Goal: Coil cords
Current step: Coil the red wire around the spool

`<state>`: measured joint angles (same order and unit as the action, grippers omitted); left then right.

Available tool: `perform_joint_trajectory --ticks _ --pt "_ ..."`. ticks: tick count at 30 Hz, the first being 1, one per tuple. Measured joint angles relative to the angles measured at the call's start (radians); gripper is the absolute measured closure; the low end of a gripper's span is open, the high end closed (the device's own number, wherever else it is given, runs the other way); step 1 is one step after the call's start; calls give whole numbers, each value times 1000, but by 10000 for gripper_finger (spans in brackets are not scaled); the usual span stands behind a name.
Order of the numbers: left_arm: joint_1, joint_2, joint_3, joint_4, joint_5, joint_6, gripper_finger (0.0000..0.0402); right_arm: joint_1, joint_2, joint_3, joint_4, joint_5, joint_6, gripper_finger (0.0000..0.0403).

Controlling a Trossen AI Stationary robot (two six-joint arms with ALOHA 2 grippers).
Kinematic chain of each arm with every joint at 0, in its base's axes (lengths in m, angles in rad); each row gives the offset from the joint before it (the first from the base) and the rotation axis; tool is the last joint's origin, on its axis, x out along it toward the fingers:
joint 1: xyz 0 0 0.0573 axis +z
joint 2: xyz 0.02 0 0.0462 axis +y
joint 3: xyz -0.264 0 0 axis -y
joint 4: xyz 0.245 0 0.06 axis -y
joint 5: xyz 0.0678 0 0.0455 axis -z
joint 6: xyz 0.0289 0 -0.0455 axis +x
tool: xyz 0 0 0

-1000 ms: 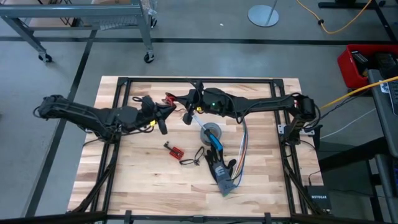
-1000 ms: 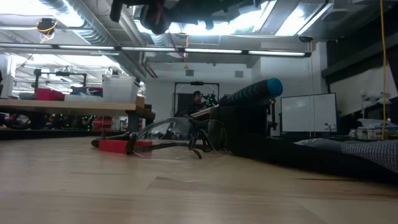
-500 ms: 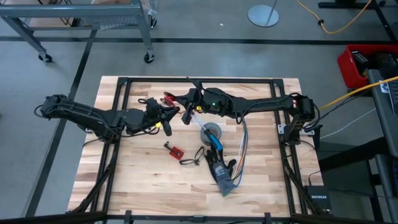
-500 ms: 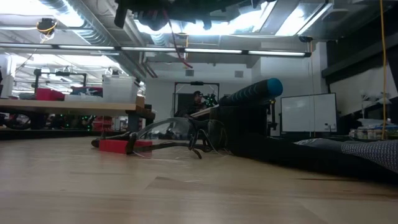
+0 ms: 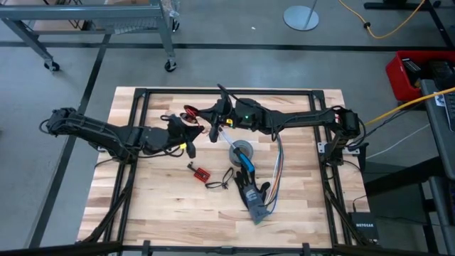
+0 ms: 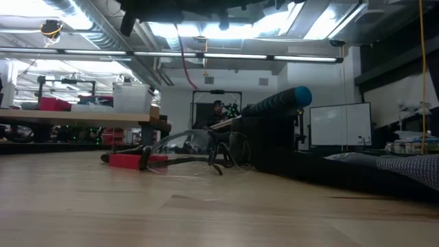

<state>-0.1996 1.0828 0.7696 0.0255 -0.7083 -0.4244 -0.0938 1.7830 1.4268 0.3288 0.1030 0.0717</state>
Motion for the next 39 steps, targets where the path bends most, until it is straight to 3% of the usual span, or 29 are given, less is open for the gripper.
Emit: perform_joint_trajectory --ticks 9,15,23,30,39 --pt "-5 -4 1 -90 -6 16 400 -7 -67 0 -142 -16 -48 401" --pt "-5 -10 1 -93 -6 105 398 -5 -95 0 -178 -75 -51 401" --pt "-6 -6 -3 -131 66 143 346 -6 -104 3 -144 -116 -49 401" --pt "-6 -7 -3 -211 66 53 285 -6 -109 4 -151 -122 -49 401" --pt "-6 -8 -3 -235 67 31 289 -6 -122 3 -156 -122 -50 401"
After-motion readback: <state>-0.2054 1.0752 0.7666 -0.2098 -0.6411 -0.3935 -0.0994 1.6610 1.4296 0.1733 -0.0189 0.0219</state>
